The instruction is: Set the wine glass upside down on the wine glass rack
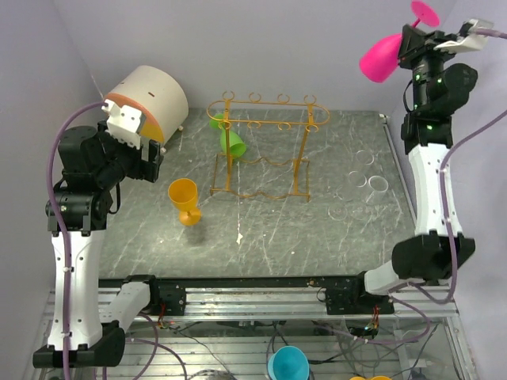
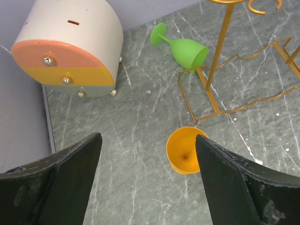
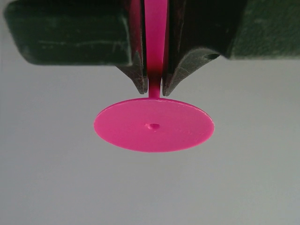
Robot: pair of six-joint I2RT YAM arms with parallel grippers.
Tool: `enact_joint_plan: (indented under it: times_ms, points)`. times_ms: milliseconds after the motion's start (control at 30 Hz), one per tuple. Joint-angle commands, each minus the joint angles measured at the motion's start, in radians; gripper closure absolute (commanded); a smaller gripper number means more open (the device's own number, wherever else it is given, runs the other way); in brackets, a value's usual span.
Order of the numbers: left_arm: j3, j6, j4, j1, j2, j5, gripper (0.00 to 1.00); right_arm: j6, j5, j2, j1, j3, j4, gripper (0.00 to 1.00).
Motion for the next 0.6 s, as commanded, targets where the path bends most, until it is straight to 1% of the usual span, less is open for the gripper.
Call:
enact_joint_plan:
  times_ms: [0,67,133,233,333,467,500,567]
  points:
    - [0.0,-0.018,0.012,0.033,-0.013,0.038,0.09,-0.02,-0.247,0.106,-0.086,-0.11,0.141,1.0]
    - [-0.009,-0.022,0.015,0.046,-0.014,0.06,0.09,-0.09,-0.3,0.124,-0.085,-0.187,0.249,1.0]
    - [-0.026,-0.027,0.018,0.054,-0.016,0.091,0.1,-0.12,-0.342,0.141,-0.084,-0.268,0.356,1.0]
    - [-0.045,-0.031,0.022,0.062,-0.014,0.13,0.11,-0.162,-0.419,0.199,-0.076,-0.264,0.383,1.0]
    - [-0.064,-0.033,0.029,0.063,-0.016,0.135,0.11,-0.2,-0.495,0.263,-0.059,-0.261,0.441,1.0]
    - [-0.085,-0.038,0.039,0.065,-0.019,0.14,0.11,-0.261,-0.599,0.364,-0.028,-0.203,0.427,1.0]
    - [-0.09,-0.038,0.04,0.067,-0.019,0.142,0.12,-0.269,-0.63,0.382,-0.025,-0.2,0.445,1.0]
    - [-0.096,-0.035,0.037,0.069,-0.02,0.142,0.12,-0.265,-0.725,0.414,-0.022,-0.216,0.538,1.0]
